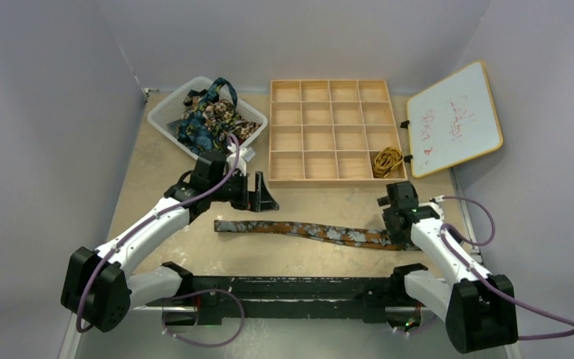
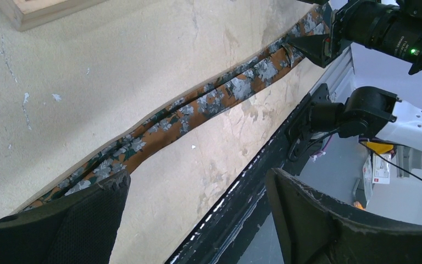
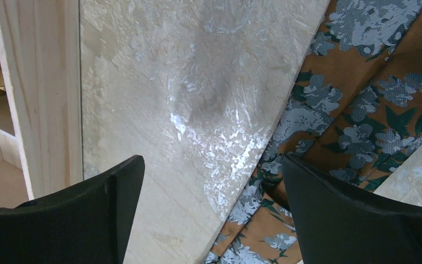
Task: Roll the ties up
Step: Flatten out the tie at the center of the board.
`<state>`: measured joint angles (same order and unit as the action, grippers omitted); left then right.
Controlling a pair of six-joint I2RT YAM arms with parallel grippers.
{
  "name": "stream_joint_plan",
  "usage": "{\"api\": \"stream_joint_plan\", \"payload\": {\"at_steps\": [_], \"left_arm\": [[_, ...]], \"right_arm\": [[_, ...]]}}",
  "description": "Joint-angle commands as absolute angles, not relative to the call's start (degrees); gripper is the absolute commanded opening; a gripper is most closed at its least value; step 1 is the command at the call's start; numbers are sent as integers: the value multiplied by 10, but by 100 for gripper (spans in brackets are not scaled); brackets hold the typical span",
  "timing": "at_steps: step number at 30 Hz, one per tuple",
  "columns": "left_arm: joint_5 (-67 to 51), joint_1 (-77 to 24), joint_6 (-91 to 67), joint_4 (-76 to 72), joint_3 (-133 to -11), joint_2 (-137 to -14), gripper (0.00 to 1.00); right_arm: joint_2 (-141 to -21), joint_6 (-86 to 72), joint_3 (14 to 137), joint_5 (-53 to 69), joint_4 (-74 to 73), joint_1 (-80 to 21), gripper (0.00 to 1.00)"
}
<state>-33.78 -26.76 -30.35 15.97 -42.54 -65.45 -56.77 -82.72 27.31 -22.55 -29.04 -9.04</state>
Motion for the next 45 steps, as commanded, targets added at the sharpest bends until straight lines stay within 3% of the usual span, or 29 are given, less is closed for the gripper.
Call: {"api": "stream_joint_plan", "payload": {"at_steps": [1,17,26,33,38,42,45], "left_arm": [[-326,-270,-288,161,-435,-644,91],[-288,-270,-298,192,-435,-627,91],[-247,-270,-315,212,-427,-617,91],[-148,-265,-351,251,-424,-600,96],[-156,-180,-355,280,-415,-599,98],[-215,-88,-358,268,-383,-592,98],[-222,-58,-378,268,-367,-594,97]], "right_arm": [[-591,-840,276,-226,-268,-89,97],[-657,-751,240,-241,-79,-73,97],[-702,-646,275,-184,-46,29,98],[-598,-545,297,-151,-58,28,98],[-488,-477,275,-32,-43,28,95],[-431,-476,217,175,72,21,90],[-438,-473,208,207,152,-59,94]]}}
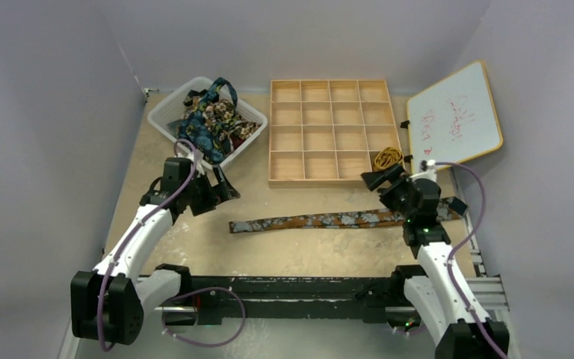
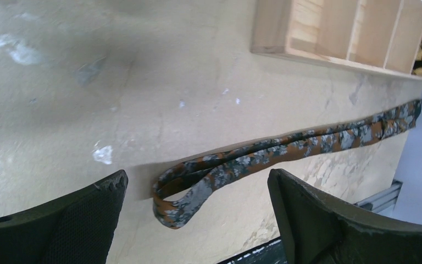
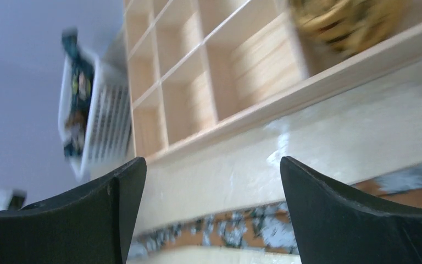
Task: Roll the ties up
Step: Flatten out the tie at the center of the board, then roll the tie at the center of the board.
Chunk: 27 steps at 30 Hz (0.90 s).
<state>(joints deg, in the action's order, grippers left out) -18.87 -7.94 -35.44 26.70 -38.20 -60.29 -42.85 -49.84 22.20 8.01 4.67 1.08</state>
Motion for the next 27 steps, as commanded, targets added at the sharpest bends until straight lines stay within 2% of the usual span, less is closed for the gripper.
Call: {"api": "stream_joint_plan", "payload": {"at_steps": [1,7,11,15,21,27], "left_arm": [[-226,-45,-389,267,-361,-593,98],[-211,-15,-436,267,-324,-558,97],[-174,-13,-478,294,-318,-529,97],[-152,-13,-505,309,-308,-509,97],[-151,-13,-509,299,-292,-489,96],[-173,-13,-496,283,-294,-513,95]], "right_arm": [[-450,-455,219,181,167,-120,94],[-592,-300,303,88,252,-405,90],[-708,-90,339,76,320,-510,92],[-830,87,410,167,308,-543,93],[-951,137,486,268,351,-553,88],[-1056,180,575,330,295,-556,87]]}}
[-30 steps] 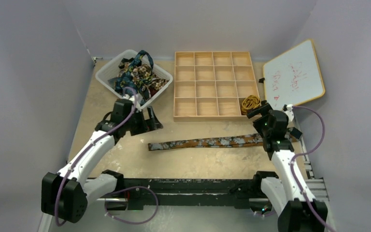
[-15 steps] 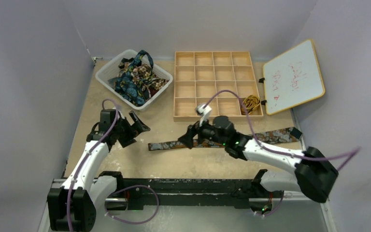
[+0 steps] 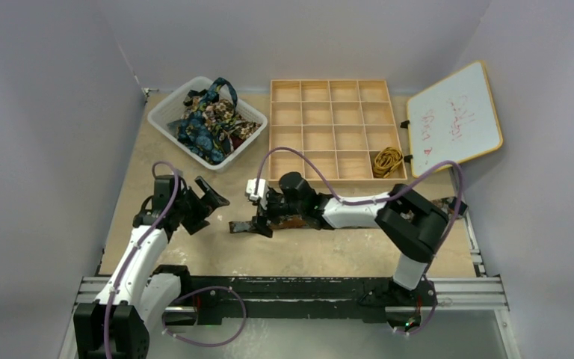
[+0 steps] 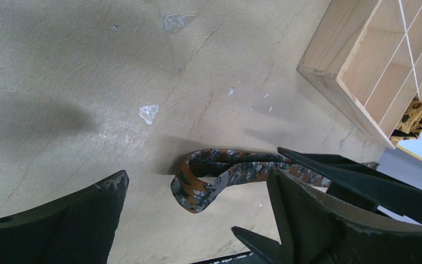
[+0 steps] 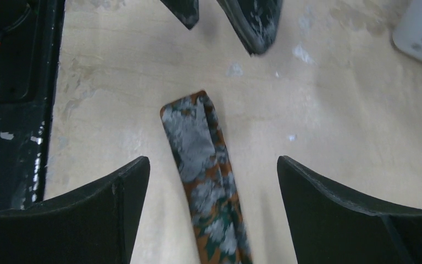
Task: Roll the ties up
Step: Roll the tie at the center of the board.
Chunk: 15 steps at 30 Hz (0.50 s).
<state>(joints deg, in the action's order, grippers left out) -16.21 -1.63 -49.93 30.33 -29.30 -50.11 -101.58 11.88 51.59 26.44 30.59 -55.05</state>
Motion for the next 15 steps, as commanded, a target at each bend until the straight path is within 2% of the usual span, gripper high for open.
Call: {"api": "stream_joint_plan", "payload": {"at_steps": [1,5,8,11,15], "left_arm": [[-173,-13,-494,284,-294,-516,95],[-171,-13,-480,284,-290,-513,95],[-173,-13,-486,280,-278,-507,95],[-206,-13,-483,239,-251,-491,94],[-214,-13,-484,215,-215,-468,93]], "right_arm": [[-1071,186,586,337,287,-559,87],[-1104,199,599,362,302,-560,86],[-1134,218,624,373,267,-560,79],[-1155,235,643,379,230,-560,68],[-1161,263,641,370,201,-559,63]]}}
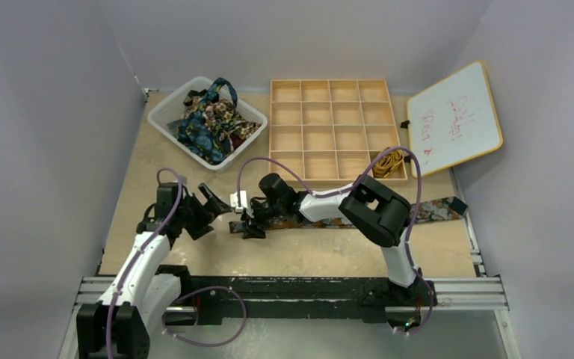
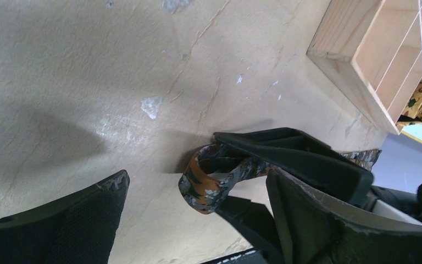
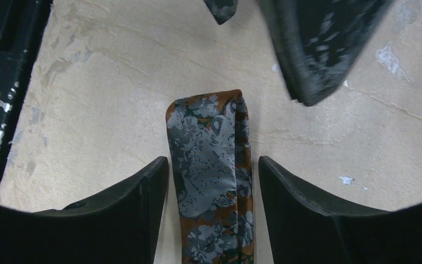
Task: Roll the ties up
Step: Roll the tie at the center of the board.
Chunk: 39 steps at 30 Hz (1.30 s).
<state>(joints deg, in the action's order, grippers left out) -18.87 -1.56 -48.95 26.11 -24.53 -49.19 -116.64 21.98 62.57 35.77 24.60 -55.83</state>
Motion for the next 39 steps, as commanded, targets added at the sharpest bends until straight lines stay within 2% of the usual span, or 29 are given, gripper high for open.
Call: {"api": "stream_joint_plan", "payload": {"at_steps": [1,8,11,15,19,26,29,34,39], "left_arm": [[-219,-13,-481,208,-206,-463,93],[-245,-12,-481,165,-166,-454,92],[-261,-13,-472,159,-155,-445,91],[-282,-13,-470,146,-148,-439,89],[-293,-13,-475,144,-142,-437,87],[-316,-16,-498,145,-122,-411,85],[-313,-26,-504,149,-114,-399,85],[-277,-62,-512,175,-120,-396,83],[-249,-79,-505,180,-119,-392,77]], "right_arm": [[-1162,271,640,369,193,-558,62],[-1176,308,645,413,130,-549,36],[-1174,313,639,423,120,-547,34],[-1169,309,634,413,121,-546,41],[-1154,286,635,401,129,-540,60],[-1052,173,571,364,255,-524,79],[-999,110,525,311,322,-519,83],[-930,8,430,242,428,-520,85],[-909,-81,383,230,489,-520,76]]}}
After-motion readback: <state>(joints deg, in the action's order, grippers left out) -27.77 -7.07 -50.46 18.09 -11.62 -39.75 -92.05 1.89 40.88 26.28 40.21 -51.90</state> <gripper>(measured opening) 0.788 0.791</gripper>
